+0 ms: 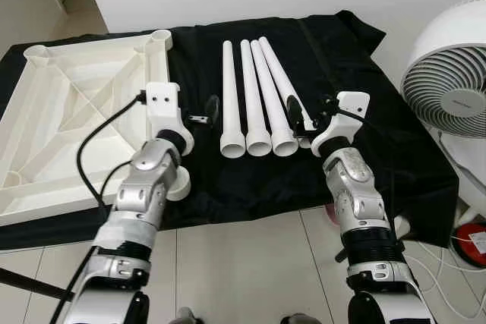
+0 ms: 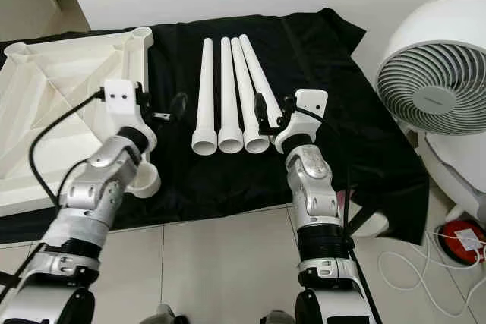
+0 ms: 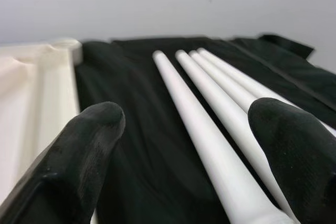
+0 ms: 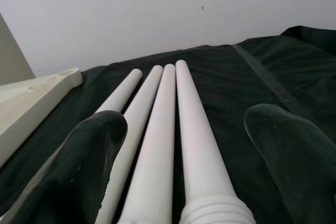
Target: Building children table
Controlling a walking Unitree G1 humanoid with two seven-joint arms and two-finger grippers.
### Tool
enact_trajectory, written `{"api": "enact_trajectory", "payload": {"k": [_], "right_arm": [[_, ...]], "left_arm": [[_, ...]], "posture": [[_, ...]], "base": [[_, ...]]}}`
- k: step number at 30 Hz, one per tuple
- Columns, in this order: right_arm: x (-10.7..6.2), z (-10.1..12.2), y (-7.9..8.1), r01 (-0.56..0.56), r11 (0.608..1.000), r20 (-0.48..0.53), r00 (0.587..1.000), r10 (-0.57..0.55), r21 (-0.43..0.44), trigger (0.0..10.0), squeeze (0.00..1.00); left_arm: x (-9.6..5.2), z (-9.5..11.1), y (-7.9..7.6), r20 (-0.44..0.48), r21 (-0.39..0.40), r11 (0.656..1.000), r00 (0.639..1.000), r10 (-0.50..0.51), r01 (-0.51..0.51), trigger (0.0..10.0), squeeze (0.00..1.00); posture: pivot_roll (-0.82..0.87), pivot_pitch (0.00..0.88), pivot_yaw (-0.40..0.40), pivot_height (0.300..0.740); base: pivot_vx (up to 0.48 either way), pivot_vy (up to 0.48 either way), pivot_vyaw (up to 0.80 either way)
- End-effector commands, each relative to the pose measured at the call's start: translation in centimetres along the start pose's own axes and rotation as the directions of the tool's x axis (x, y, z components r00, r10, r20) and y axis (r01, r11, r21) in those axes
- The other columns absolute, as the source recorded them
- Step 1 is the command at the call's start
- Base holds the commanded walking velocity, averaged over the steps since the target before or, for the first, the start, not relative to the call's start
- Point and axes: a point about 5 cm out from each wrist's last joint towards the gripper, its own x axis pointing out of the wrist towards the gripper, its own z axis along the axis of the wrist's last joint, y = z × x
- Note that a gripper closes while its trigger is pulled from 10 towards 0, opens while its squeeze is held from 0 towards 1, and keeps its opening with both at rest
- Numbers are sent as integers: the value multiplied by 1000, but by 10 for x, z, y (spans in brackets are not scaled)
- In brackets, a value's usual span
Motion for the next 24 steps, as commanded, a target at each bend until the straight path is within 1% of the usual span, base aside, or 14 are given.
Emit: {"api": "enact_trajectory", "payload": {"k": [1,2,3,6,8,9,10,12,14,15,18,19,21,24], "right_arm": [[-3,0,2,0,1000,12,1000,0,-20,10000,0],[-8,-1,2,6,999,23,1000,-5,-43,10000,0],[-8,-1,2,6,999,23,1000,-5,-43,10000,0],[-22,-12,0,40,997,23,999,-38,-67,10000,0],[-26,-14,0,41,997,22,999,-40,-71,10000,0],[-26,-14,0,41,997,22,999,-40,-71,10000,0],[-26,-14,0,42,996,26,999,-40,-74,10000,0],[-23,-13,0,42,996,32,999,-40,-76,10000,0],[-21,-12,-1,41,996,36,999,-38,-79,10000,0],[-20,-12,-1,39,996,37,999,-36,-83,10000,0],[-18,-11,-3,35,995,37,999,-31,-96,10000,0],[-18,-11,-3,35,995,37,999,-31,-96,10000,0],[-18,-11,-4,35,994,37,999,-31,-103,10000,0],[-18,-11,-4,36,994,39,999,-33,-105,10000,0]], "left_arm": [[-7,-7,0,-6,6,1000,1000,-18,18,10000,0],[-12,-12,-3,-7,-19,1000,1000,-18,18,10000,0],[-12,-12,-3,-7,-19,1000,1000,-18,18,10000,0],[-34,-37,-12,-69,-42,999,998,7,-10,10000,0],[-44,-44,-11,-86,-41,999,996,7,-10,10000,0],[-44,-44,-11,-86,-41,999,996,7,-10,10000,0],[-47,-45,-8,-91,-31,999,996,9,-12,10000,0],[-52,-47,8,-101,-7,1000,994,29,-29,10000,0],[-55,-48,18,-107,17,999,993,44,-42,10000,0],[-57,-49,24,-108,37,998,992,61,-57,10000,0],[-58,-45,43,-107,38,990,985,138,-134,10000,0],[-58,-45,43,-107,38,990,985,138,-134,10000,0],[-57,-40,53,-101,23,982,977,187,-186,10000,0],[-57,-38,57,-101,11,978,972,210,-210,10000,0]], "posture": [[-103,67,98,740],[-107,59,102,740],[-107,59,102,740],[-110,34,108,740],[-110,34,108,740],[-110,34,108,740],[-111,24,109,740],[-105,10,106,740],[-102,6,104,740],[-99,3,101,740],[-93,0,95,740],[-93,0,95,740],[-91,0,93,740],[-91,0,93,740]], "base": [[0,0,0],[0,0,0],[0,0,0],[0,0,0],[0,0,0],[0,0,0],[0,0,0],[0,0,0],[0,0,0],[0,0,0],[0,0,0],[0,0,0],[0,0,0],[0,0,0]]}}
